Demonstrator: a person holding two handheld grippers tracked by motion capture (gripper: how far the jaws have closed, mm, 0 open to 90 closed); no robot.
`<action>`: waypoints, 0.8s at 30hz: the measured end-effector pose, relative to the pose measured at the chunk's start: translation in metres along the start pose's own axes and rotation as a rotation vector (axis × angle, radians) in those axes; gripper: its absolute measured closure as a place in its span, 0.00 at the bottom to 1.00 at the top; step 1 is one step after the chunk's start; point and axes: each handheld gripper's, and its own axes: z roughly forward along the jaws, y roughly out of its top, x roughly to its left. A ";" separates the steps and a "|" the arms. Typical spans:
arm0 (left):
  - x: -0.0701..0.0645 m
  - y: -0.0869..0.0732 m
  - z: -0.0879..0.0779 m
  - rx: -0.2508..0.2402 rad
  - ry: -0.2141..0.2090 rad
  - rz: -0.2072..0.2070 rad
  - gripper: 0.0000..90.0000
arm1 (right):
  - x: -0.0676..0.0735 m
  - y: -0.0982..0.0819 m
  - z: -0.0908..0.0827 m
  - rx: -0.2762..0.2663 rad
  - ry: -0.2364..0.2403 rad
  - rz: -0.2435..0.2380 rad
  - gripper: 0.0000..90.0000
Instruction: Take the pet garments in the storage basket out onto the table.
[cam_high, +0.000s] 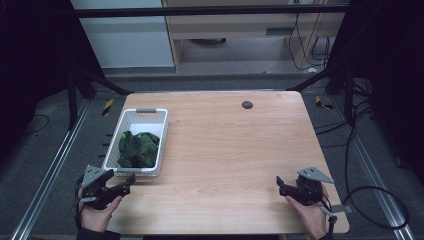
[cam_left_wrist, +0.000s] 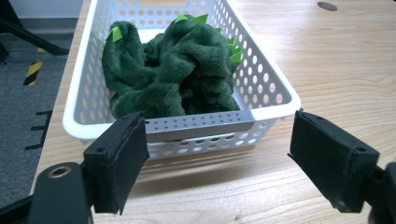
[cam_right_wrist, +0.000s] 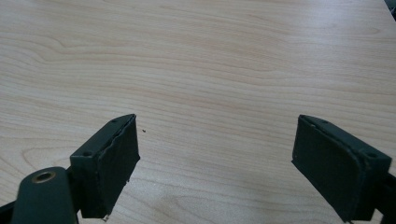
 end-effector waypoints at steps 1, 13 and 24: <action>0.000 0.000 0.000 0.000 0.000 0.000 0.20 | 0.000 0.000 0.000 0.000 -0.002 0.001 0.16; 0.004 0.021 -0.007 -0.039 -0.005 0.002 0.20 | -0.002 0.000 0.000 0.003 -0.016 -0.002 0.15; 0.001 0.045 -0.003 -0.060 -0.011 0.025 0.19 | -0.002 0.000 0.000 0.001 -0.011 -0.006 0.15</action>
